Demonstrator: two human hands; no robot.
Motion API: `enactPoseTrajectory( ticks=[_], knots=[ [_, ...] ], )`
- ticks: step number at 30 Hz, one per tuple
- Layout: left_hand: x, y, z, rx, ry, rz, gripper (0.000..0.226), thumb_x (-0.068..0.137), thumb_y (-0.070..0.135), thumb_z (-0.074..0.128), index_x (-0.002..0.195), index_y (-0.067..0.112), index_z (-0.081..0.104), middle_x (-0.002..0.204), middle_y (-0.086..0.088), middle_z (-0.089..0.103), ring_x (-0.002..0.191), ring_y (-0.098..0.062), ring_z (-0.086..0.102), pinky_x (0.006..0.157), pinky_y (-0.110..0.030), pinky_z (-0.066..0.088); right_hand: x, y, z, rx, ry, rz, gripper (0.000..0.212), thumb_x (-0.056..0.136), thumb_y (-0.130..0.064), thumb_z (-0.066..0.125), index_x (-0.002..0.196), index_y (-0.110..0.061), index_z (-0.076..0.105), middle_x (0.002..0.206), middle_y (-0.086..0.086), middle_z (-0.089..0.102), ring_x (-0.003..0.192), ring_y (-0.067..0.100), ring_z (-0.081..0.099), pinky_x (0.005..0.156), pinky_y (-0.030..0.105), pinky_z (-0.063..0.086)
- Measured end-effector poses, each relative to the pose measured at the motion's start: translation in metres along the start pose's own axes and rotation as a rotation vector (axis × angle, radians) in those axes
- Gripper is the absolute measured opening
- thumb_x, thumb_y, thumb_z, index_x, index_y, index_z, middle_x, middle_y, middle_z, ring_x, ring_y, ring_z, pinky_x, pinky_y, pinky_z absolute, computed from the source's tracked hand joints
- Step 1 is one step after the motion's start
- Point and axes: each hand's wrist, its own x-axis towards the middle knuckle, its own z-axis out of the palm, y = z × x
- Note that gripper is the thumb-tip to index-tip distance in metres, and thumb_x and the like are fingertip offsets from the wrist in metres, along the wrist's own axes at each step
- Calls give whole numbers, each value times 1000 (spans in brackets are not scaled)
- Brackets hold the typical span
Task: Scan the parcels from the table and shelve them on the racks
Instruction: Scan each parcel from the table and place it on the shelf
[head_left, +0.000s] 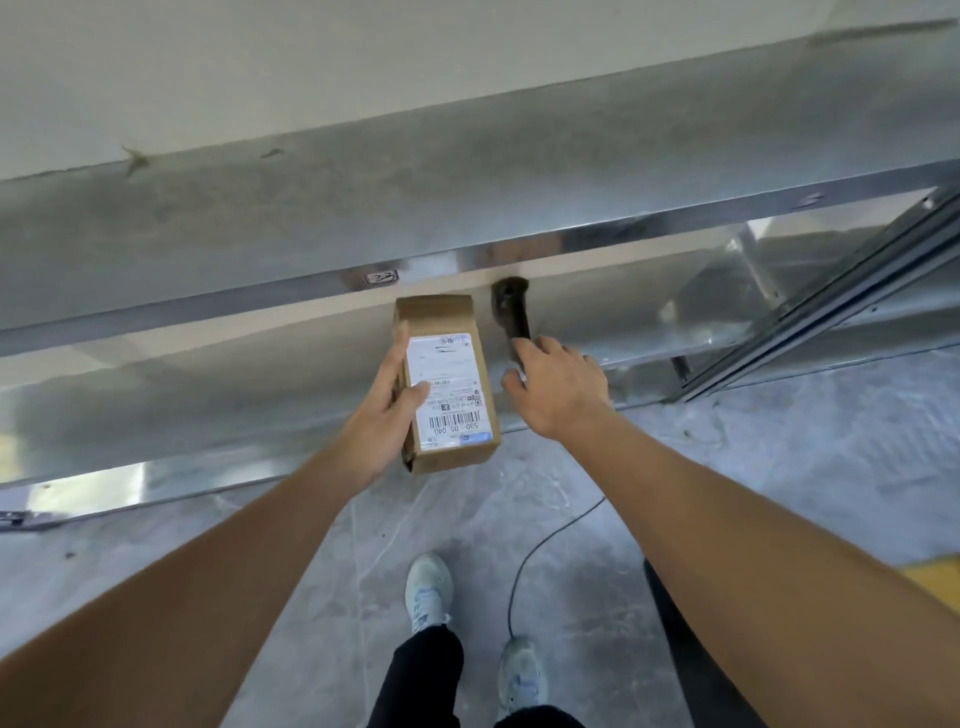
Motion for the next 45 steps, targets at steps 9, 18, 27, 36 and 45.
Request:
enactPoseTrajectory(
  ticks=[9,18,27,36,45],
  knots=[
    [110,-49,-23,81,61,102,69,112,24,45,154,69,13,149,18,55,134,-13,58,116,-48,46,114,8,57,16,148,53,51,106,-42,44,153,-23,41,137,14,55,117,39,57,95,47,46],
    [176,-79,-39,14,44,178,67,110,23,50,151,67,19,136,-3,67,108,-8,71,81,-14,58,195,11,76,-5,241,103,66,108,-48,39,165,-22,19,146,22,49,124,43,55,94,45,46],
    [205,-92,-42,1,-33,223,67,111,24,48,149,68,17,143,-1,63,119,-15,69,95,-26,59,224,6,106,284,305,170,58,107,-44,51,152,-14,31,131,24,56,114,46,61,82,45,47],
    [203,-101,-44,27,-25,236,69,111,21,49,155,63,17,144,5,62,121,-12,68,92,-18,56,225,-1,112,726,320,256,41,104,-45,60,132,-24,38,107,2,58,99,30,59,85,40,47],
    [169,-92,-53,78,53,190,68,111,25,49,152,69,17,149,2,58,125,-15,65,93,-16,55,189,-10,109,859,313,323,48,102,-51,56,145,-32,44,105,-6,56,85,16,55,67,26,44]
  ],
)
